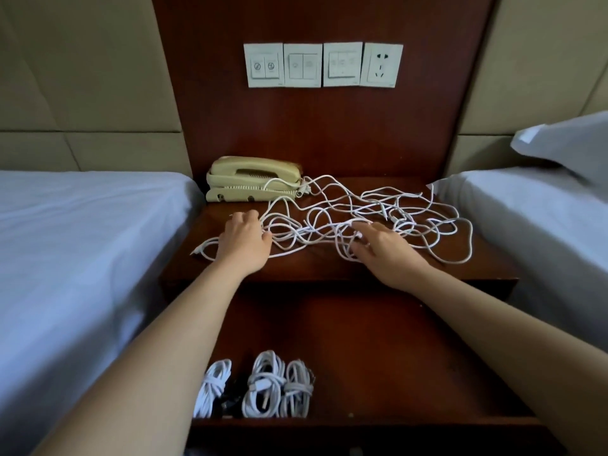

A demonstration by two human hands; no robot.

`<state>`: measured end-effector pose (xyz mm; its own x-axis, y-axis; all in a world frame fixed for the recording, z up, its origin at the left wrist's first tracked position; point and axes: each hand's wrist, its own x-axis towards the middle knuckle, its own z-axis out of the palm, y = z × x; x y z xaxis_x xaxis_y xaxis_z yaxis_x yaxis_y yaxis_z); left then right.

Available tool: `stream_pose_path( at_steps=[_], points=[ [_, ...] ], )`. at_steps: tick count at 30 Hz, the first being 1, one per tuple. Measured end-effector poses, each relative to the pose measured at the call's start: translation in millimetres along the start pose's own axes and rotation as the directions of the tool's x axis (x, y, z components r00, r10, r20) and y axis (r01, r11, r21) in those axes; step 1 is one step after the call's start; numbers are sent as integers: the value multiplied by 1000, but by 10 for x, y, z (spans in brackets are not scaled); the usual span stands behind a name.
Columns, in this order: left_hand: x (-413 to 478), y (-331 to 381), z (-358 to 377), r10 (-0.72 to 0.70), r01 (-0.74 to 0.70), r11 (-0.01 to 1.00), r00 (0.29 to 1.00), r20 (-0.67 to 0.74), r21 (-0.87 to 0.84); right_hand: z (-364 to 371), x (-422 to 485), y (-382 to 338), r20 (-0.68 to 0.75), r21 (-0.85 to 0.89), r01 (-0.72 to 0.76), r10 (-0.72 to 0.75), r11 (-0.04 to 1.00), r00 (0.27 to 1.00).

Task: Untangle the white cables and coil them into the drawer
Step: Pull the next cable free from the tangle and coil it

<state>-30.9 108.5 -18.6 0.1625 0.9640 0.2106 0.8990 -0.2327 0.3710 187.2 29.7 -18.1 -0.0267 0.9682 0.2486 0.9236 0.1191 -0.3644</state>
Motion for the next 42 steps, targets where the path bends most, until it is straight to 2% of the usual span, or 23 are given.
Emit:
stream_pose_path(
  at_steps=[3,8,14,19,22,25,28,29,31,33,34,37,39,40,42],
  points=[
    [137,-72,65,-36,41,998,993,116,-49,88,67,25,-21,16,4,-3,1000,1000],
    [244,-140,74,-116,86,947,990,-79,-309,210,173,50,2,-84,32,-32,996,999],
    [302,-108,86,-215,91,870,954,-208,-485,284,281,-10,49,-135,54,-48,989,998],
    [282,17,-35,-191,-87,805,898,-395,-587,274,298,-25,156,-150,41,-18,988,988],
    [201,151,-153,-145,-199,759,876,-460,-620,237,297,-22,178,-125,34,-11,992,984],
    [120,261,-212,-79,-290,719,869,-488,-632,145,303,-51,72,-156,38,-27,987,997],
    [57,345,-250,12,-349,663,890,-457,-662,14,322,-116,-202,-220,16,-61,975,977],
    [31,368,-262,50,-371,647,892,-449,-666,-36,332,-150,-282,-149,21,-62,989,957],
    [-34,420,-287,117,-409,618,892,-436,-671,-153,336,-245,-321,221,59,15,974,947],
    [-106,483,-312,169,-425,583,897,-408,-692,-255,309,-352,-223,615,92,60,783,973],
    [-138,513,-319,189,-430,568,898,-397,-702,-291,283,-394,-193,709,105,48,697,980],
    [-215,572,-321,238,-450,539,892,-384,-712,-365,196,-507,-126,848,121,-26,516,992],
    [-279,613,-332,310,-476,526,879,-363,-704,-432,154,-540,-80,893,92,-45,441,996],
    [-315,638,-342,345,-492,519,869,-355,-699,-462,142,-539,-63,896,77,-47,438,997],
    [-362,677,-357,381,-515,502,853,-357,-695,-505,114,-523,-44,857,70,-62,510,997]
  ],
)
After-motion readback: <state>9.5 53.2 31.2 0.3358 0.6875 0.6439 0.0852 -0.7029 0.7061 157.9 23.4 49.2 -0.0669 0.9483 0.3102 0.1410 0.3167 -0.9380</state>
